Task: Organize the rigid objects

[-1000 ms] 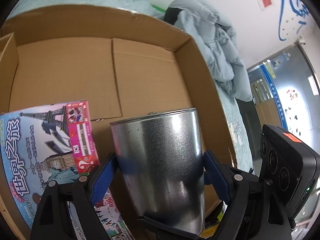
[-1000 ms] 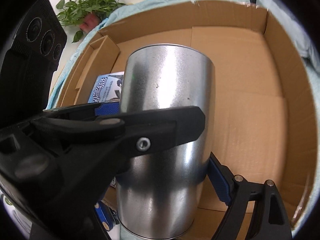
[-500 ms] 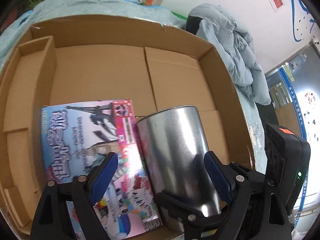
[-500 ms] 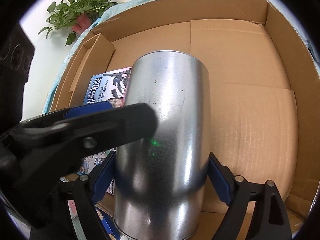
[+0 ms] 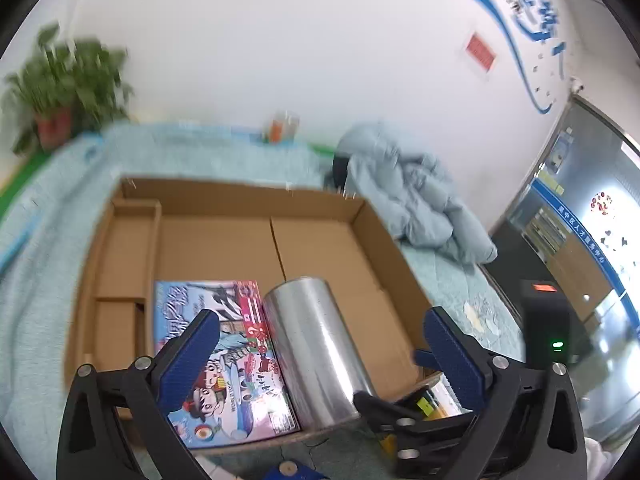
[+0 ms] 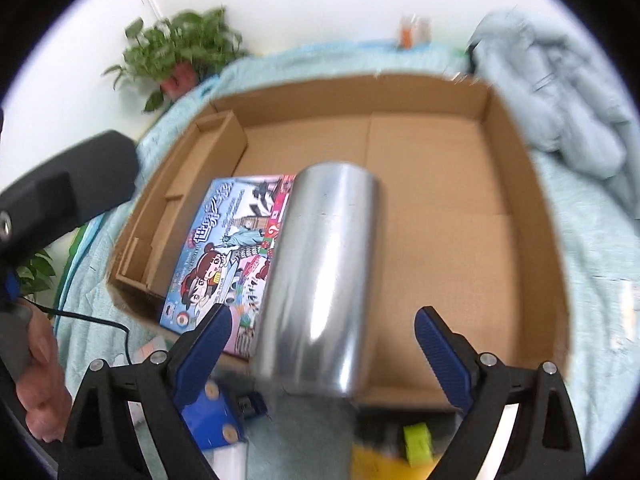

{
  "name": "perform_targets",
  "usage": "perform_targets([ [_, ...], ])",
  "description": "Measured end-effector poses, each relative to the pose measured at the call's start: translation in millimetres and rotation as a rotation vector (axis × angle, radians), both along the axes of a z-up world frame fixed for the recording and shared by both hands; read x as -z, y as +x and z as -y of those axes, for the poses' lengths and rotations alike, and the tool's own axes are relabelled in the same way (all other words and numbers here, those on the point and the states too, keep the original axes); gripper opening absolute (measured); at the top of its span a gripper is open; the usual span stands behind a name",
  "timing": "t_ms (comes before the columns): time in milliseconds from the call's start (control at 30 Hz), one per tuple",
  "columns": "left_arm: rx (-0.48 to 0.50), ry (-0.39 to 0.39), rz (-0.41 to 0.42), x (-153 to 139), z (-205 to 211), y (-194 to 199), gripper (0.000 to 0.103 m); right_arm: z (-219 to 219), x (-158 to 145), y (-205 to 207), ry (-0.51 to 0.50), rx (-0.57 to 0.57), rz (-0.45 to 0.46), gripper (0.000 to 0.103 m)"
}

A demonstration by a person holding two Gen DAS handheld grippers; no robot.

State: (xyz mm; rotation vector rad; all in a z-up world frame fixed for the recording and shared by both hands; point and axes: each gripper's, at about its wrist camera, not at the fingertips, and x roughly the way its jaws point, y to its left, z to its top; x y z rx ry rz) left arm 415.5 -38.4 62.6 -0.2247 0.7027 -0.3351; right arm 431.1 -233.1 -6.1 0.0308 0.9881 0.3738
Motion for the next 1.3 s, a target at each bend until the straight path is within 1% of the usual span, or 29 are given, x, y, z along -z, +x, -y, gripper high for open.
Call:
perform_targets([
  [67,-0.008,0.017,0.041,-7.0,3.2,-26.3,0.102,16.5,-10.1,-25.4,0.031,-0.003,0.080,0.093],
  [100,0.004,0.007,0.050,-8.3,3.5,-44.0,0.102,26.1,-13.1,-36.9,0.046,0.003,0.110,0.093],
  [167,0.026,-0.045,0.023,-3.8,6.1,-64.6,0.102,51.7,-14.0,-58.5,0.074,0.031,0.150,0.093],
  [233,0.071,-0.097,-0.034,7.8,14.2,-80.5,0.102,72.6,-9.1,-69.8,0.080,0.061,0.154,0.093],
  [300,0.094,-0.119,-0.088,22.1,23.0,-93.7,0.102,88.5,-1.0,-78.5,0.086,0.078,0.126,0.093],
  [367,0.101,-0.132,-0.125,32.3,30.6,-103.6,0.102,99.1,10.6,-80.0,0.103,0.082,0.063,0.092],
  [400,0.110,-0.153,-0.146,38.0,34.5,-107.9,0.102,102.0,15.0,-81.2,0.107,0.086,0.039,0.088],
  [433,0.121,-0.167,-0.162,42.2,36.9,-110.4,0.102,102.1,19.6,-79.8,0.105,0.086,0.020,0.084],
  [500,0.141,-0.188,-0.208,52.4,45.2,-114.1,0.102,102.5,28.2,-79.3,0.117,0.068,-0.019,0.083],
  [567,0.164,-0.228,-0.241,60.0,49.0,-114.6,0.102,98.7,37.9,-71.9,0.122,0.054,-0.063,0.083],
  [600,0.177,-0.255,-0.263,65.2,52.1,-113.2,0.102,97.2,42.5,-73.0,0.114,0.054,-0.068,0.081],
  [633,0.181,-0.271,-0.280,68.8,54.1,-113.0,0.102,93.8,47.0,-71.0,0.094,0.053,-0.075,0.076],
  [667,0.185,-0.281,-0.300,72.4,56.0,-108.9,0.102,90.6,52.6,-68.2,0.079,0.040,-0.091,0.075],
  [700,0.189,-0.286,-0.324,76.7,58.2,-106.2,0.102,89.8,54.8,-67.1,0.104,0.020,-0.104,0.074],
  [733,0.192,-0.288,-0.339,79.4,60.5,-105.4,0.102,87.7,55.1,-66.9,0.099,0.013,-0.108,0.074],
  [800,0.219,-0.295,-0.368,85.8,67.9,-103.6,0.101,81.1,53.2,-73.5,0.051,-0.012,-0.084,0.074],
  [900,0.246,-0.307,-0.407,97.3,78.1,-100.1,0.101,75.3,53.8,-84.3,0.031,-0.016,-0.092,0.074],
  [1033,0.263,-0.324,-0.471,114.9,88.6,-96.8,0.099,68.4,55.1,-105.6,0.031,-0.019,-0.146,0.074],
  [1100,0.283,-0.312,-0.504,122.8,95.9,-98.2,0.096,66.9,54.9,-116.4,0.036,-0.017,-0.160,0.074],
  [1167,0.280,-0.280,-0.525,127.6,100.6,-101.8,0.096,60.9,54.5,-126.9,0.015,-0.012,-0.165,0.075],
  [1233,0.268,-0.283,-0.574,135.4,102.6,-103.7,0.095,55.6,55.0,-132.5,-0.002,-0.014,-0.167,0.077],
  [1300,0.257,-0.272,-0.595,141.8,103.2,-104.0,0.090,52.7,58.0,-132.6,-0.020,-0.017,-0.165,0.078],
])
